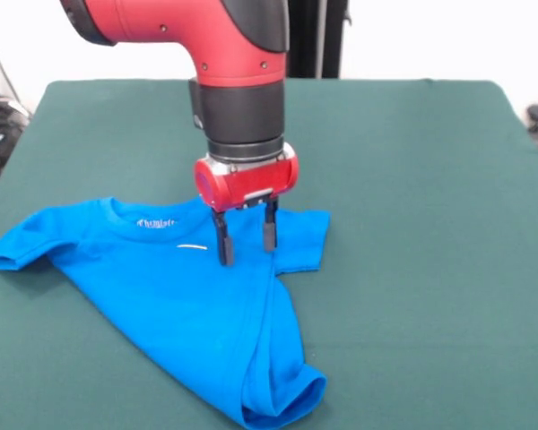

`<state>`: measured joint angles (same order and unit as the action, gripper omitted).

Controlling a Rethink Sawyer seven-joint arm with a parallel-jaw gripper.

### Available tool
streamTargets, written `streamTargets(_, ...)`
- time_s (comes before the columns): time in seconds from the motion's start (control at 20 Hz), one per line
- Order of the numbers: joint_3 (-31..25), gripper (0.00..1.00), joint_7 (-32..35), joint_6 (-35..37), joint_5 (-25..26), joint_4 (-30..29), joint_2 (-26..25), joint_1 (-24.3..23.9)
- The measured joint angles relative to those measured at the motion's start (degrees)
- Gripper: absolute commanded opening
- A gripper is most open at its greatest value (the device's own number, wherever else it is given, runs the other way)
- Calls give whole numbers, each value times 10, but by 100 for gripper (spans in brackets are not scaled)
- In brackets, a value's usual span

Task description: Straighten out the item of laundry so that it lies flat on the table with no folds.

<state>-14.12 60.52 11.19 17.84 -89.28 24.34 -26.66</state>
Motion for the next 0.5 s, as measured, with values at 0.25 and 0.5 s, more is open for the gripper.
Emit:
streamTargets(0.25, 0, 100, 0, 0, 0, 0, -12, 0)
streamTargets(0.5, 0, 100, 0, -1, 0, 0, -25, 0)
